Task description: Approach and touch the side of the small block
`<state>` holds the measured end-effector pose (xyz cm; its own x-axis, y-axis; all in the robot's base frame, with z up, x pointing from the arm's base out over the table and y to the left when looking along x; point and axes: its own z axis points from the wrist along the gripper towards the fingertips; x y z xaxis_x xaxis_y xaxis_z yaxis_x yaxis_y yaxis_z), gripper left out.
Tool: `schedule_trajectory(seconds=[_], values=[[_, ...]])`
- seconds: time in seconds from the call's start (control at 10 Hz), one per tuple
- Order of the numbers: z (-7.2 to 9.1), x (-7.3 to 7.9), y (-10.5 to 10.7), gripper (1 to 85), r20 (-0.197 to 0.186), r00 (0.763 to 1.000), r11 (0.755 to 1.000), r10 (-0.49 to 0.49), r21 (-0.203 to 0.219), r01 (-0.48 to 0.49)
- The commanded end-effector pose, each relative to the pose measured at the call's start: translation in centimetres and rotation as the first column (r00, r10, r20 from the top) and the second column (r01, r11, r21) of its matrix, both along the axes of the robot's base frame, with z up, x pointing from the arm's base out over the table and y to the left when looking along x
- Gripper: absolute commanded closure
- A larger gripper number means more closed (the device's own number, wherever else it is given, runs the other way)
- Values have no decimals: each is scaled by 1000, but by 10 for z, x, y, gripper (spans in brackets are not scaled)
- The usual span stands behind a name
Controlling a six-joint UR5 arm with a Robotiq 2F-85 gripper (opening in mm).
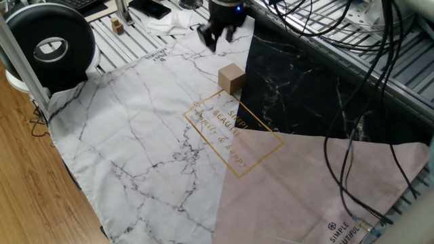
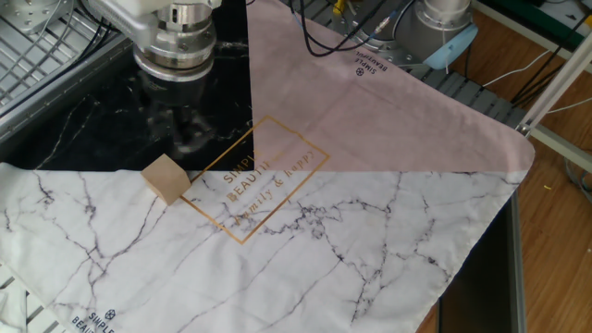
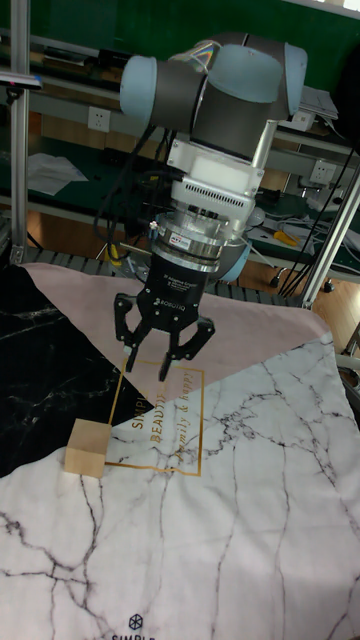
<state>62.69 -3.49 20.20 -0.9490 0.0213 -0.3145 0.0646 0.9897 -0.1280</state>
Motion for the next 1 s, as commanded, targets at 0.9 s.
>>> schedule_trajectory(seconds=[0.9], values=[[-35, -29, -10, 847, -83, 990, 993, 117, 32, -115]])
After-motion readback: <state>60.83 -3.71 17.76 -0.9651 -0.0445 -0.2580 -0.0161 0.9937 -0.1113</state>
